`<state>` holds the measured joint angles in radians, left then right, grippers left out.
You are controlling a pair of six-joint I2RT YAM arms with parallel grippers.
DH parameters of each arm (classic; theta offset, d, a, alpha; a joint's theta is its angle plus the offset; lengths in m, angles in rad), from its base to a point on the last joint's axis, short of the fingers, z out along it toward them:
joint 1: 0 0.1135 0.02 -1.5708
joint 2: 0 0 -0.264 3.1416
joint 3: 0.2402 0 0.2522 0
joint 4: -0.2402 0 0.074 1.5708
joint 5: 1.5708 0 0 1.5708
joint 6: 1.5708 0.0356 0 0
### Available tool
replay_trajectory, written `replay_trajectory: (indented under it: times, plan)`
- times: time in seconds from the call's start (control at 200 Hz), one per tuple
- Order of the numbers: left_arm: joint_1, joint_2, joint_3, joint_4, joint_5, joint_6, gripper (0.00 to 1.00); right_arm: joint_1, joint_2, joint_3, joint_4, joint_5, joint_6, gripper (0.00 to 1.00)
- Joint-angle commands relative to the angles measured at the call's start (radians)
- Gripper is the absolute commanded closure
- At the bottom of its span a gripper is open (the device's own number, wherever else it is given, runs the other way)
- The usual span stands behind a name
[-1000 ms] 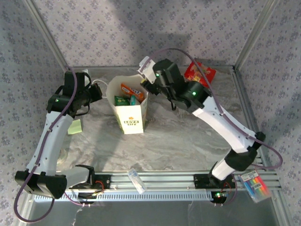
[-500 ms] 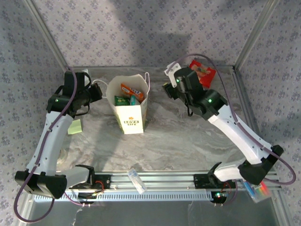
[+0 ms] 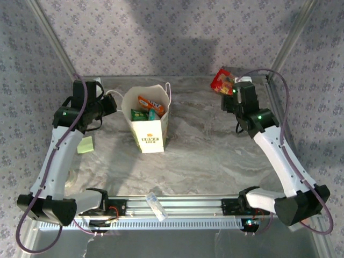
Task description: Place the snacks into the paper bag
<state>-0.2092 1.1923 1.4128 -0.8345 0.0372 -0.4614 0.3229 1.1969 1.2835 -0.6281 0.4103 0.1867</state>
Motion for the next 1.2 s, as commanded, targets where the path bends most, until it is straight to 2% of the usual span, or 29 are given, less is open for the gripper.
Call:
replay_trajectory:
  times: [0.0, 0.11, 0.375, 0.7, 0.874, 1.194]
  plan:
    - [0.005, 0.008, 0.037, 0.009, 0.013, -0.005, 0.91, -0.058, 0.012, -0.024, -0.014, -0.046, 0.090, 0.22]
    - [0.004, 0.019, 0.049, 0.003, 0.015, -0.006, 0.91, -0.131, 0.041, -0.021, -0.068, -0.058, 0.160, 0.22]
    - [-0.001, 0.033, 0.051, 0.008, 0.009, -0.015, 0.91, -0.300, 0.119, -0.037, -0.078, -0.269, 0.220, 0.24]
    - [-0.007, 0.064, 0.074, 0.004, 0.007, -0.014, 0.91, -0.385, 0.237, -0.030, 0.004, -0.445, 0.194, 0.24]
    - [-0.011, 0.075, 0.086, 0.000, 0.007, -0.011, 0.91, -0.415, 0.324, 0.015, 0.072, -0.496, 0.163, 0.22]
    - [-0.013, 0.102, 0.109, -0.016, 0.003, 0.002, 0.91, -0.435, 0.474, 0.083, 0.177, -0.627, 0.150, 0.19]
